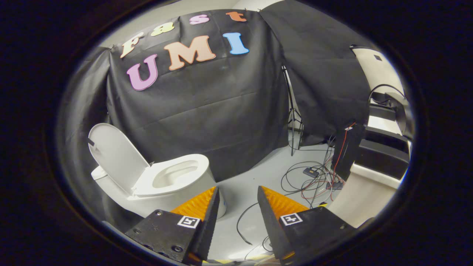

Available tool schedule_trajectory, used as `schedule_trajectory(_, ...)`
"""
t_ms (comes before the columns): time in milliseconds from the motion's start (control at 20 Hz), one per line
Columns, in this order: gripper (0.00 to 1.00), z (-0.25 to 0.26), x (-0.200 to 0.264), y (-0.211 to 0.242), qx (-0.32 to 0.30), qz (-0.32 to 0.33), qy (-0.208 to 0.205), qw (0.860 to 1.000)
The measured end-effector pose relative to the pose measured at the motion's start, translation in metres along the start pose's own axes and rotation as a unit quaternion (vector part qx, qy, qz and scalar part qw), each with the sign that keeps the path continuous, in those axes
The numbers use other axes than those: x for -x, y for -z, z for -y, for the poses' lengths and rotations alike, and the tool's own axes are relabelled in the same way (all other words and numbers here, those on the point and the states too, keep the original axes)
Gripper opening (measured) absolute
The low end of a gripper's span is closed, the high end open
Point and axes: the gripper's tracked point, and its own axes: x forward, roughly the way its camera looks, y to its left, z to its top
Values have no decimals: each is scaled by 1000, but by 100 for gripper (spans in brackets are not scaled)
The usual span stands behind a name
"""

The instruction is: Open the toilet lid.

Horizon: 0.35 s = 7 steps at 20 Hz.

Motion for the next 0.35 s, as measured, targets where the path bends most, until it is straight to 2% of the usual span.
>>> schedule_trajectory(350,64,1,0,0,-1,-3,-1,1000)
